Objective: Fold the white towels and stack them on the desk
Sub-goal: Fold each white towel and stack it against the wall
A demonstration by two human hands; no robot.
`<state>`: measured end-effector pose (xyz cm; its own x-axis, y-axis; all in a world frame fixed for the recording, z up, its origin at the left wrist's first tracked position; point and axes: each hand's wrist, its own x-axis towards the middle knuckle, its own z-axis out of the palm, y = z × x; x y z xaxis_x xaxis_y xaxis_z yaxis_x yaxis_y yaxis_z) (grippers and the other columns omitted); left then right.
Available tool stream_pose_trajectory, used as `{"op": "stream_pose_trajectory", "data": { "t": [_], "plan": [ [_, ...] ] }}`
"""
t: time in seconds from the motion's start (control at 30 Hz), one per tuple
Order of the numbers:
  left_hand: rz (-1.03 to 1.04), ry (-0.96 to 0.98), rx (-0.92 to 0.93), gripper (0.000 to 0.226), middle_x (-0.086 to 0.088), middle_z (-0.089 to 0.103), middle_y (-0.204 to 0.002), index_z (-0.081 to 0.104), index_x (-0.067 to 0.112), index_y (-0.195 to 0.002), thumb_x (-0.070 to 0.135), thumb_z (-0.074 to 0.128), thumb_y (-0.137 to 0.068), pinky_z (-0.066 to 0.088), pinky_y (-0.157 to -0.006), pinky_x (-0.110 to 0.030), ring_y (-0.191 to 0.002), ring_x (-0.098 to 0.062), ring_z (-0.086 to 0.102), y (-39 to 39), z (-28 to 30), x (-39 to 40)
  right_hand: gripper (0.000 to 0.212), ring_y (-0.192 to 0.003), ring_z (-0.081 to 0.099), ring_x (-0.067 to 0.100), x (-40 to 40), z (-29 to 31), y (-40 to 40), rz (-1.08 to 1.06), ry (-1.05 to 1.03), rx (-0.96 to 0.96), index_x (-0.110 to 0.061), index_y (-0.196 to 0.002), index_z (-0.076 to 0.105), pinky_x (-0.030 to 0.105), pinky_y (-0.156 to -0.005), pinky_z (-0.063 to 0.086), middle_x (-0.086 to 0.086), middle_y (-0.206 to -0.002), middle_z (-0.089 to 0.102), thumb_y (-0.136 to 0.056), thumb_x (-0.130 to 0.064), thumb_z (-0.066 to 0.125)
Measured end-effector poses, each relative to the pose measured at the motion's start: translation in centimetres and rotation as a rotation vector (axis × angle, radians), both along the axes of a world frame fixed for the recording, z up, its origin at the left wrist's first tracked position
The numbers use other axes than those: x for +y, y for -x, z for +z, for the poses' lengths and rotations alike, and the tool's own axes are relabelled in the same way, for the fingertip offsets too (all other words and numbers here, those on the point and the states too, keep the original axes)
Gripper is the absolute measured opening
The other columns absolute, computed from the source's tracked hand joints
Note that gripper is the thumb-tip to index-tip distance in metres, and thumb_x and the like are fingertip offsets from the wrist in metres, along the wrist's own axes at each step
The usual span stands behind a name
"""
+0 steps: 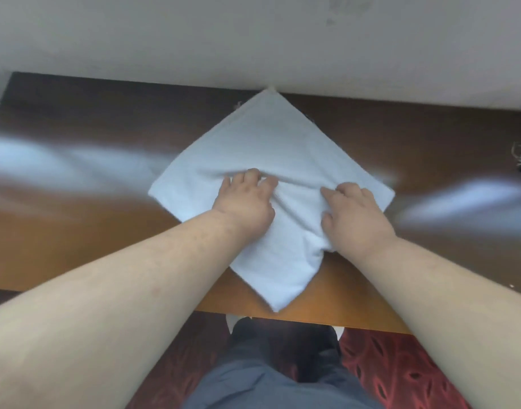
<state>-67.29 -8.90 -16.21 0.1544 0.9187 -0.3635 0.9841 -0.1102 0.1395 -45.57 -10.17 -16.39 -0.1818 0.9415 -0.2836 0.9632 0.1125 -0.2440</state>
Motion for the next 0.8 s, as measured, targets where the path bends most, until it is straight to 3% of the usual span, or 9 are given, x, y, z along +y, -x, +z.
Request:
{"op": "stream_pose_trajectory", "data": {
  "t": [0.1, 0.17, 0.27, 0.33, 0.4, 0.5, 0.6, 0.7, 0.8],
  "plan": [
    [-0.108, 0.05, -0.019, 0.053, -0.002, 0.016, -0.158, 0.028, 0.03, -0.148, 0.026, 0.036, -0.095, 0.008, -0.117, -0.052, -0.146, -0.025, 0.007, -0.8, 0.0, 0.9, 0.056, -0.117, 0.046, 0.025, -4.0, 1.0, -0.5, -0.175, 0.196, 0.121, -0.026, -0.147, 0.039, 0.034, -0.096, 0.042, 0.002, -0.135, 0.037, -0.093, -0.036, 0.05],
    [-0.137, 0.089, -0.049, 0.052, 0.002, 0.01, -0.161, 0.027, 0.033, -0.148, 0.026, 0.032, -0.097, 0.002, -0.118, -0.053, -0.148, -0.022, 0.0, -1.3, -0.1, 0.6, 0.057, -0.102, 0.057, 0.021, -6.0, 1.3, -0.4, -0.203, 0.304, 0.135, -0.029, -0.148, 0.035, 0.031, -0.086, 0.047, -0.001, -0.135, 0.037, -0.094, -0.042, 0.049],
    [-0.09, 0.019, -0.113, 0.054, 0.003, 0.003, -0.162, 0.018, 0.036, -0.149, 0.031, 0.032, -0.097, -0.005, -0.118, -0.05, -0.148, -0.021, -0.006, -1.4, -0.9, -1.4, 0.048, -0.106, 0.059, 0.018, -6.1, 1.4, -0.3, -0.173, 0.224, 0.165, -0.028, -0.141, 0.046, 0.032, -0.089, 0.048, -0.003, -0.129, 0.045, -0.095, -0.043, 0.047],
    [-0.015, -0.077, -0.105, 0.059, 0.002, -0.005, -0.163, 0.004, 0.035, -0.151, 0.045, 0.027, -0.097, -0.01, -0.118, -0.048, -0.148, -0.019, -0.01, -1.0, -1.6, -3.3, 0.049, -0.128, 0.045, 0.019, -4.8, 0.9, -0.1, -0.083, 0.067, 0.226, -0.026, -0.142, 0.045, 0.034, -0.105, 0.039, -0.002, -0.139, 0.044, -0.096, -0.04, 0.046],
    [0.023, -0.046, -0.051, 0.067, 0.004, -0.016, -0.161, -0.009, 0.035, -0.152, 0.059, 0.014, -0.094, -0.014, -0.117, -0.047, -0.147, -0.019, -0.019, -0.1, -2.4, -5.0, 0.059, -0.146, 0.015, 0.019, -3.3, -0.1, 0.2, 0.091, 0.032, 0.157, -0.025, -0.153, 0.027, 0.035, -0.118, 0.017, 0.0, -0.158, 0.023, -0.098, -0.045, 0.04],
    [-0.076, -0.005, 0.069, 0.073, 0.004, -0.028, -0.158, -0.016, 0.035, -0.151, 0.067, 0.001, -0.088, -0.018, -0.116, -0.045, -0.142, -0.018, -0.033, 2.3, -3.6, -7.1, 0.073, -0.147, -0.024, 0.017, -3.0, -2.1, -1.0, 0.286, 0.104, -0.107, -0.031, -0.155, -0.01, 0.041, -0.12, -0.011, -0.002, -0.163, -0.017, -0.094, -0.064, 0.013],
    [-0.17, -0.012, 0.068, 0.074, 0.003, -0.028, -0.158, -0.015, 0.036, -0.151, 0.069, 0.001, -0.087, -0.019, -0.115, -0.043, -0.14, -0.017, -0.036, 4.8, -3.6, -7.9, 0.075, -0.142, -0.034, 0.016, -4.6, -2.9, -2.6, 0.276, 0.081, -0.182, -0.032, -0.147, -0.027, 0.043, -0.119, -0.015, -0.002, -0.16, -0.026, -0.088, -0.072, -0.004],
    [-0.237, 0.005, 0.047, 0.075, 0.001, -0.014, -0.162, -0.005, 0.038, -0.153, 0.071, 0.004, -0.087, -0.014, -0.118, -0.044, -0.146, -0.02, -0.022, 5.7, -2.5, -8.0, 0.081, -0.149, -0.016, 0.018, -5.7, -2.2, -2.4, 0.219, 0.059, -0.135, -0.03, -0.156, -0.005, 0.041, -0.121, -0.005, -0.002, -0.165, -0.007, -0.088, -0.075, 0.005],
    [-0.059, -0.135, -0.172, 0.068, -0.006, 0.037, -0.15, 0.041, 0.025, -0.144, 0.062, 0.023, -0.09, 0.015, -0.117, -0.041, -0.14, -0.028, 0.028, 5.2, -0.8, -4.7, 0.067, -0.137, 0.035, 0.025, -2.3, -0.7, -1.3, 0.031, -0.086, 0.145, -0.024, -0.141, 0.047, 0.04, -0.114, 0.024, 0.003, -0.147, 0.044, -0.092, -0.066, 0.029]
  ]
}}
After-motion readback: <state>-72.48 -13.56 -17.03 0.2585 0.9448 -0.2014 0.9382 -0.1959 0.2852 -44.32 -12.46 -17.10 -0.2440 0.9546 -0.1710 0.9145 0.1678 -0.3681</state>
